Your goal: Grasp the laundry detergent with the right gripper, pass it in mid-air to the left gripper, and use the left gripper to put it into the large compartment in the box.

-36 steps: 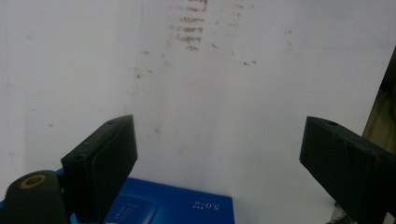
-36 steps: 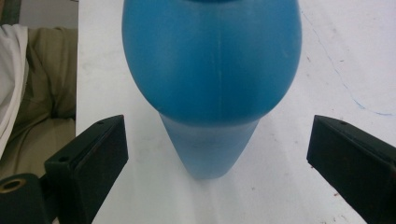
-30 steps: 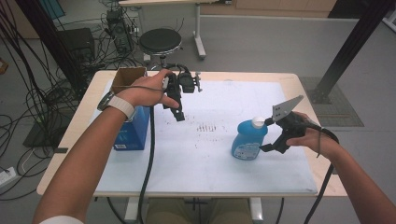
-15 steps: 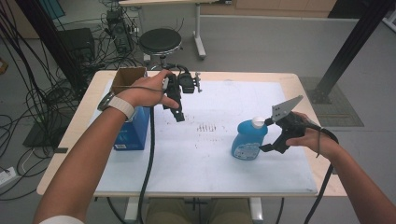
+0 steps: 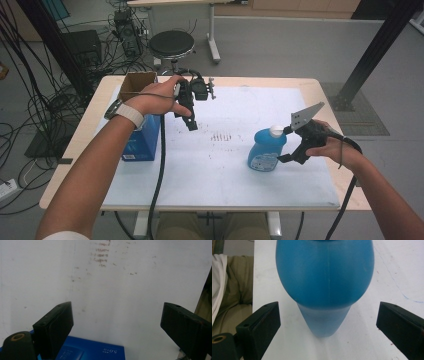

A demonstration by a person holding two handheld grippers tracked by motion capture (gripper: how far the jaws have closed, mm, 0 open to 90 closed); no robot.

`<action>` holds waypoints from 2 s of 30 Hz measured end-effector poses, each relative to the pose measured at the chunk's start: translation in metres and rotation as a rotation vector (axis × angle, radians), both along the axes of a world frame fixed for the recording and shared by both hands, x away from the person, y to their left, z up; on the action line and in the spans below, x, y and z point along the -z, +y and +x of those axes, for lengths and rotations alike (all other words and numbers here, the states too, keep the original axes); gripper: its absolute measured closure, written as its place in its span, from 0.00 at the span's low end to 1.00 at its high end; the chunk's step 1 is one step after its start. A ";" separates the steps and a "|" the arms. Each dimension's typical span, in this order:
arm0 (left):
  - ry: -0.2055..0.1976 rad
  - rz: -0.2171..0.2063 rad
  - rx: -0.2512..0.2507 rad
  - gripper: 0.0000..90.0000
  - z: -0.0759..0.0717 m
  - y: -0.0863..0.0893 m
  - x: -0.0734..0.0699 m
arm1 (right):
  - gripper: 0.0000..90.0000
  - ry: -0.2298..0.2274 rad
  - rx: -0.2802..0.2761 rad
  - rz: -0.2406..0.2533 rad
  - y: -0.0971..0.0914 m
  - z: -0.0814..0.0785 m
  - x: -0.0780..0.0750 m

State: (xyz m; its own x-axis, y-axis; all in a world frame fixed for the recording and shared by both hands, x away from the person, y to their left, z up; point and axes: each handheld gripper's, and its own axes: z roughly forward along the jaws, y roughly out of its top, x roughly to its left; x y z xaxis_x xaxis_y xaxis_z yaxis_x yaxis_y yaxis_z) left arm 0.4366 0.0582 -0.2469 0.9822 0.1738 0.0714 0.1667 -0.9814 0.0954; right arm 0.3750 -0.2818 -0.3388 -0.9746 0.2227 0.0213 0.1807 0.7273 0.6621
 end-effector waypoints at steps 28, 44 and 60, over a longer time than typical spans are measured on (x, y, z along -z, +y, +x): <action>0.000 -0.004 -0.003 0.13 0.001 0.001 0.002 | 0.06 -0.006 0.001 0.031 0.002 -0.001 0.005; 0.006 -0.004 -0.006 0.13 0.001 0.001 0.005 | 0.06 -0.019 0.011 0.066 0.005 -0.001 0.013; 0.011 -0.003 -0.004 0.13 0.001 0.000 0.007 | 0.06 -0.029 0.019 0.102 0.007 -0.001 0.021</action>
State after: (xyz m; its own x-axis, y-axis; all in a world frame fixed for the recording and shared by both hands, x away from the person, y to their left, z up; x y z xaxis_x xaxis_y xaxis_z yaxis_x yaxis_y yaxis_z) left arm 0.4378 0.0586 -0.2542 0.9823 0.1775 0.0600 0.1713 -0.9805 0.0960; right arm 0.3740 -0.2744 -0.3599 -0.9709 0.2390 0.0168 0.1734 0.6523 0.7379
